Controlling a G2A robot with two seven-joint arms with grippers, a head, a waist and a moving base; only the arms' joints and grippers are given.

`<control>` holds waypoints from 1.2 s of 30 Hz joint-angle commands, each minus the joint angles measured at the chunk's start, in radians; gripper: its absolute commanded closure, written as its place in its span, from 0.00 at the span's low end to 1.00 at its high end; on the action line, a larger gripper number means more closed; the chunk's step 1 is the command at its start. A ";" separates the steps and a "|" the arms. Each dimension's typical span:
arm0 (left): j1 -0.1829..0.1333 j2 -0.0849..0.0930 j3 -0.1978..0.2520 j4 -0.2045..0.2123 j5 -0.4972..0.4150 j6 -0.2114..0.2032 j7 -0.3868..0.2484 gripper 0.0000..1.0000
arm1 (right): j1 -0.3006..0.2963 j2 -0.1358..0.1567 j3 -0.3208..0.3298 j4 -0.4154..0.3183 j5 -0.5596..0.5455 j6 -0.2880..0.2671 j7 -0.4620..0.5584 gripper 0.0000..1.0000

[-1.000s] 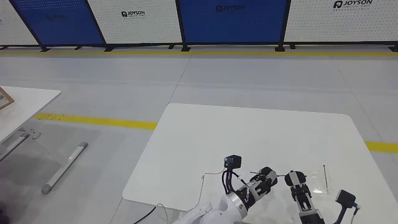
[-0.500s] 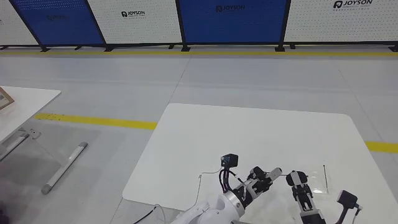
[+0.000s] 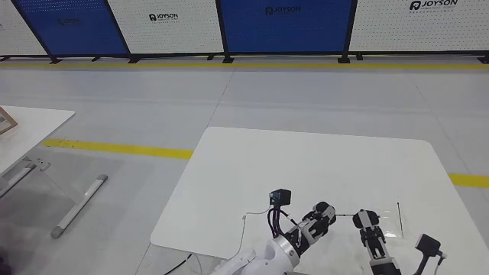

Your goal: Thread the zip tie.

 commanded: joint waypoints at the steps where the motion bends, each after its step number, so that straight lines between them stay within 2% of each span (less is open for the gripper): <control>1: 0.001 0.000 0.001 -0.002 0.001 -0.001 0.000 0.87 | 0.001 0.000 0.000 0.001 -0.003 0.000 -0.003 1.00; 3: 0.002 0.000 0.003 -0.003 0.006 -0.002 -0.003 0.80 | 0.001 0.000 -0.001 0.002 -0.006 0.000 -0.006 1.00; 8: 0.005 0.001 0.006 -0.007 0.018 -0.004 -0.004 0.77 | 0.005 -0.001 -0.004 0.010 -0.014 0.000 -0.016 1.00; 24: -0.004 -0.003 0.018 0.003 0.032 0.005 -0.011 1.00 | 0.015 -0.004 -0.012 0.019 -0.019 0.000 -0.018 1.00; 36: -0.006 -0.005 0.020 0.009 0.021 -0.004 -0.015 1.00 | 0.018 -0.005 -0.015 0.017 -0.018 0.000 -0.022 1.00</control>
